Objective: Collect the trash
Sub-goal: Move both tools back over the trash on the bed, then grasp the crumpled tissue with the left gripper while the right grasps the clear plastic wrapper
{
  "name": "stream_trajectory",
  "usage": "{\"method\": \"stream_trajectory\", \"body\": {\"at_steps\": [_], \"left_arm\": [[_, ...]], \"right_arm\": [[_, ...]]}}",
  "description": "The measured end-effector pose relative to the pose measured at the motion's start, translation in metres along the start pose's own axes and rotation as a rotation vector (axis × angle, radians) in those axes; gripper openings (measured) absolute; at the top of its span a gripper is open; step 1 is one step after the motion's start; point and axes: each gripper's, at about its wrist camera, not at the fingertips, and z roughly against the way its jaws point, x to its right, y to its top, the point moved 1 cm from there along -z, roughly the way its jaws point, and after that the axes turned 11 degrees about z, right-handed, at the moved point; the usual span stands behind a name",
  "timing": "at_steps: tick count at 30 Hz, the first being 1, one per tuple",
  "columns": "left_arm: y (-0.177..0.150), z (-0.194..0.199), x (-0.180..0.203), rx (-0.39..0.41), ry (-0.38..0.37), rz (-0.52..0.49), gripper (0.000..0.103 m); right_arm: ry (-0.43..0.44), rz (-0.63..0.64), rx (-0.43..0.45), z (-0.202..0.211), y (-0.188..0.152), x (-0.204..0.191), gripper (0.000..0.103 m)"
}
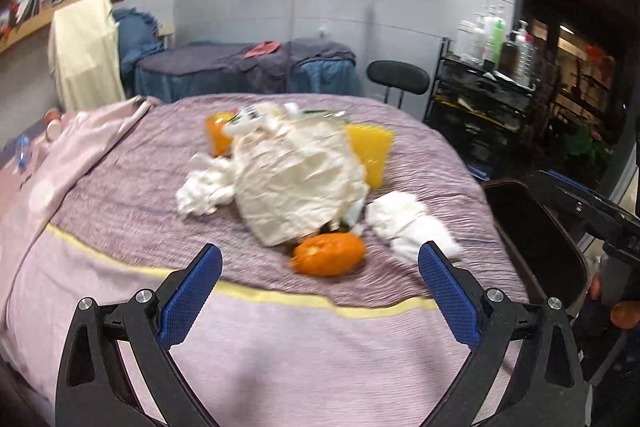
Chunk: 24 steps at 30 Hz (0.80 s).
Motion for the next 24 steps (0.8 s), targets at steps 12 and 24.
{"method": "stream_trajectory", "body": {"at_steps": [12,24], "left_arm": [[0.008,-0.023,-0.047,-0.074,0.014,0.055,0.097],[0.020,-0.033,-0.081,-0.079,0.060,0.099,0.097]], "right_arm": [[0.042,0.105,-0.236,-0.071,0.004,-0.027,0.096],[0.167,0.142,-0.316,-0.143,0.043,-0.053,0.088]]}}
